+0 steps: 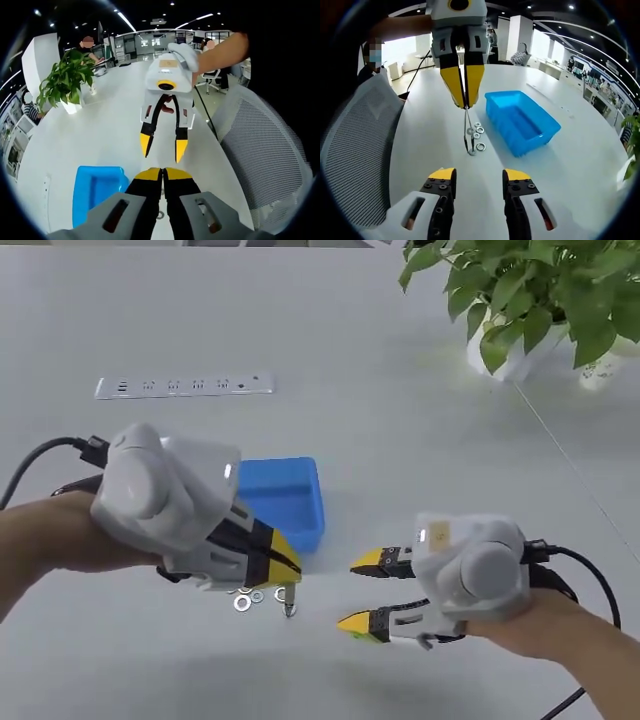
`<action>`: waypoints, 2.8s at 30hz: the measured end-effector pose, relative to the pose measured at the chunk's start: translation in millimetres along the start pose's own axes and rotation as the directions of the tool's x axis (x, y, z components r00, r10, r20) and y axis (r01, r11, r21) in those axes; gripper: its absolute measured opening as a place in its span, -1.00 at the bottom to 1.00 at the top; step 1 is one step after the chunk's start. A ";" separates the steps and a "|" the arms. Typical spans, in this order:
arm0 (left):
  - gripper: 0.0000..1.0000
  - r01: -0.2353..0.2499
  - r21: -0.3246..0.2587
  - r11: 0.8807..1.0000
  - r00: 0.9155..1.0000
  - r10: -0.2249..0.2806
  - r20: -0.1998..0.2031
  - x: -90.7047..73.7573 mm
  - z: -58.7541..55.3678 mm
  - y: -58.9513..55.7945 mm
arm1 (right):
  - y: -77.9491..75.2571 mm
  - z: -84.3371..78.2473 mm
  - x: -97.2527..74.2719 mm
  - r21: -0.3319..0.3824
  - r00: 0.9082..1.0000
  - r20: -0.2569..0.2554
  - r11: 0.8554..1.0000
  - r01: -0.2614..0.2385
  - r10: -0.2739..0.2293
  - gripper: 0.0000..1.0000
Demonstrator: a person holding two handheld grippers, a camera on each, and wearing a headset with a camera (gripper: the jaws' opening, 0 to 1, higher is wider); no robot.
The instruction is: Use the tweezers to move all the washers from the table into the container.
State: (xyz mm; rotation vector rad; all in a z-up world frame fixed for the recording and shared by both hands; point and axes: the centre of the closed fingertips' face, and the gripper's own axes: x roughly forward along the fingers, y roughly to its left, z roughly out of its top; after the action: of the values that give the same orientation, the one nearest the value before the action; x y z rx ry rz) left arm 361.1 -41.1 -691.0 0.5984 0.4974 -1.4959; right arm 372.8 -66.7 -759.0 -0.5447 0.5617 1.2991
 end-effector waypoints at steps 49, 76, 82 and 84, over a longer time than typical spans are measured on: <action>-0.89 0.025 -0.016 1.000 0.999 -0.025 -0.027 2.9 -11.8 1.3 | 19.1 27.7 54.6 -0.102 0.994 -0.010 0.989 -0.111 0.110 -0.81; -0.80 0.016 -0.013 1.000 0.999 -0.017 -0.042 0.1 -17.7 1.3 | 21.5 27.4 52.7 -0.079 0.993 -0.017 0.990 -0.116 0.115 -0.83; -0.65 -0.008 -0.023 1.000 1.000 0.008 -0.020 -6.4 -13.4 4.2 | 25.2 29.0 50.4 -0.082 0.992 -0.021 0.989 -0.124 0.123 -0.83; -0.62 -0.011 -0.045 0.999 1.000 0.010 -0.003 -9.4 -11.1 4.7 | 26.3 31.0 48.9 -0.083 0.992 -0.020 0.988 -0.128 0.127 -0.82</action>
State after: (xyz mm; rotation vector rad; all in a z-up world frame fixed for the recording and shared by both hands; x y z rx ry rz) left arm 366.1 -26.9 -693.1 0.5668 0.5279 -1.4704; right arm 358.0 -5.8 -769.7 -0.5963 0.5631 1.4459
